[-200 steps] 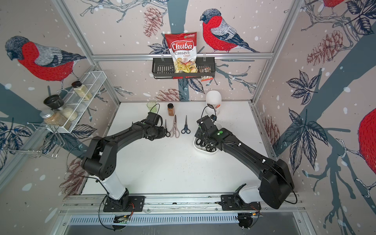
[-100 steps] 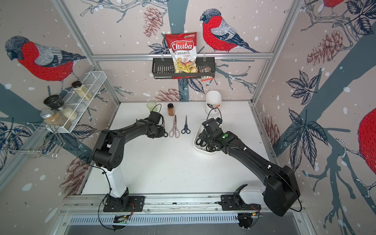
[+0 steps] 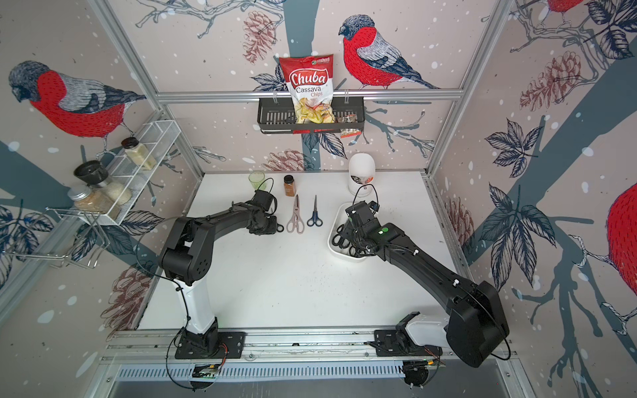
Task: Take the scissors out of the storage box
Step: Place the scissors at the center of the board, then pick up the scissors from the storage box.
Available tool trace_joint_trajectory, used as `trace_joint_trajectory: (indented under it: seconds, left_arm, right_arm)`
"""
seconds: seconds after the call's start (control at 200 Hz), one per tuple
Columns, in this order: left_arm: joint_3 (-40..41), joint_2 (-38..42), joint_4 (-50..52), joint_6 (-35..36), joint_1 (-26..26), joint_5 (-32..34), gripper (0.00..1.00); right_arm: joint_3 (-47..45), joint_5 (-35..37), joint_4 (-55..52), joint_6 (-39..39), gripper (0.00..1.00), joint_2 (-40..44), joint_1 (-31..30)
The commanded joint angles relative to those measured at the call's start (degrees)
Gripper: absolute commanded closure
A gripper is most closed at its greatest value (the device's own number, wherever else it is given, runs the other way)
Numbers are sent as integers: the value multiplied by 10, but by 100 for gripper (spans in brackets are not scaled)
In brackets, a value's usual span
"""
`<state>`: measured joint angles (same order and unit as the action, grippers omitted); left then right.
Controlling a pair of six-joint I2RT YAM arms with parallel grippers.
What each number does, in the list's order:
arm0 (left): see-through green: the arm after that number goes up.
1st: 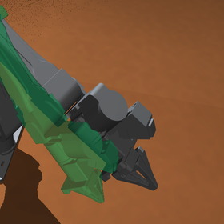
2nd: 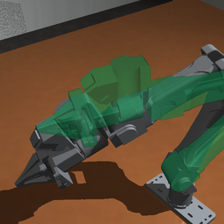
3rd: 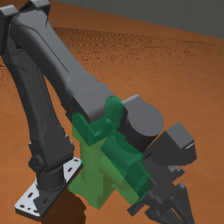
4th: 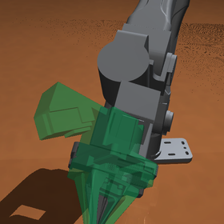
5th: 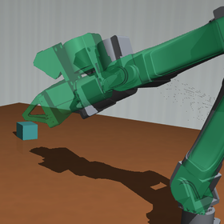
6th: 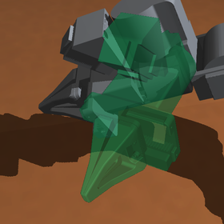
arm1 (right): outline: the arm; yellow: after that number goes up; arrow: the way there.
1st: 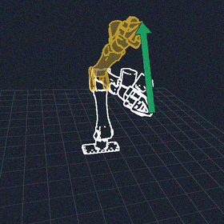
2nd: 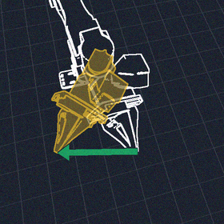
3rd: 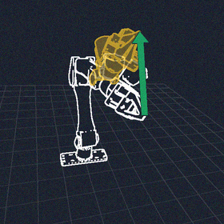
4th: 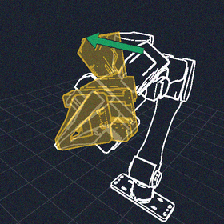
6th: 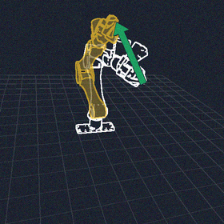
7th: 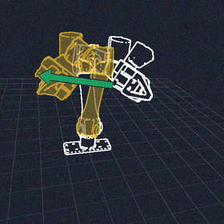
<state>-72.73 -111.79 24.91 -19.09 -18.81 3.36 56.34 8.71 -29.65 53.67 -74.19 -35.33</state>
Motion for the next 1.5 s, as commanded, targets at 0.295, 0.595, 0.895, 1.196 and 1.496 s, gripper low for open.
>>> trace_joint_trajectory:
  seconds: [0.295, 0.595, 0.895, 1.196, 1.496]
  left_arm:
    - [-32, 80, 51, -4, 2, -27, 66]
    - [-20, 141, 22, -46, 2, -173, 66]
    - [23, 181, -31, -101, 1, -237, 67]
    - [42, 190, -27, -104, 0, -244, 67]
    - [30, 192, -20, -106, 1, -248, 67]
  right_arm:
    - [17, -51, -50, -90, 51, -53, 66]
    - [53, -132, -72, -189, 61, -131, 123]
    - [68, -126, -75, -194, 66, -193, 125]
    - [64, -126, -54, -211, 64, -241, 121]
    - [66, -122, -31, -209, 78, -242, 118]
